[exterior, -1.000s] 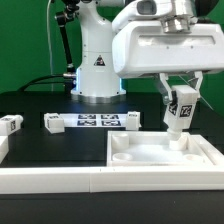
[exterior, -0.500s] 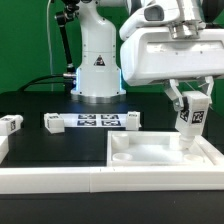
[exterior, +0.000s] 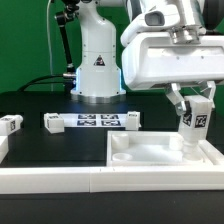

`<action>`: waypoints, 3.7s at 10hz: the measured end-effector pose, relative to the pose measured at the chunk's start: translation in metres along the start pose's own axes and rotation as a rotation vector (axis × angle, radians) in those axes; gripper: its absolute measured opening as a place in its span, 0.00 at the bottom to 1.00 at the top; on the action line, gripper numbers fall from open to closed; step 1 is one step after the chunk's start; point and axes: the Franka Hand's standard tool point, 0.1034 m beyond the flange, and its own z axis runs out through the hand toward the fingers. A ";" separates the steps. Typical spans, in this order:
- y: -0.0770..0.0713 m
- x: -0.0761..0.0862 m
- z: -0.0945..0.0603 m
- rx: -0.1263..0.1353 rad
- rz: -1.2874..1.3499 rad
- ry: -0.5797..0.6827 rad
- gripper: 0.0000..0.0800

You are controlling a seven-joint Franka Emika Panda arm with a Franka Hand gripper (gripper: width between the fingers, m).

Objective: Assemble square table

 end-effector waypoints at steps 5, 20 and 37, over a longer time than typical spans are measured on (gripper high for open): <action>-0.001 -0.002 0.009 0.005 0.003 -0.005 0.36; -0.005 -0.011 0.022 -0.020 0.003 0.057 0.59; -0.006 0.000 0.010 0.104 0.053 -0.261 0.81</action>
Offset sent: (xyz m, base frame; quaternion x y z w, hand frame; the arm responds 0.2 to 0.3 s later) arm 0.0026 0.0036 -0.0077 -0.0016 0.0101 -0.0033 0.9999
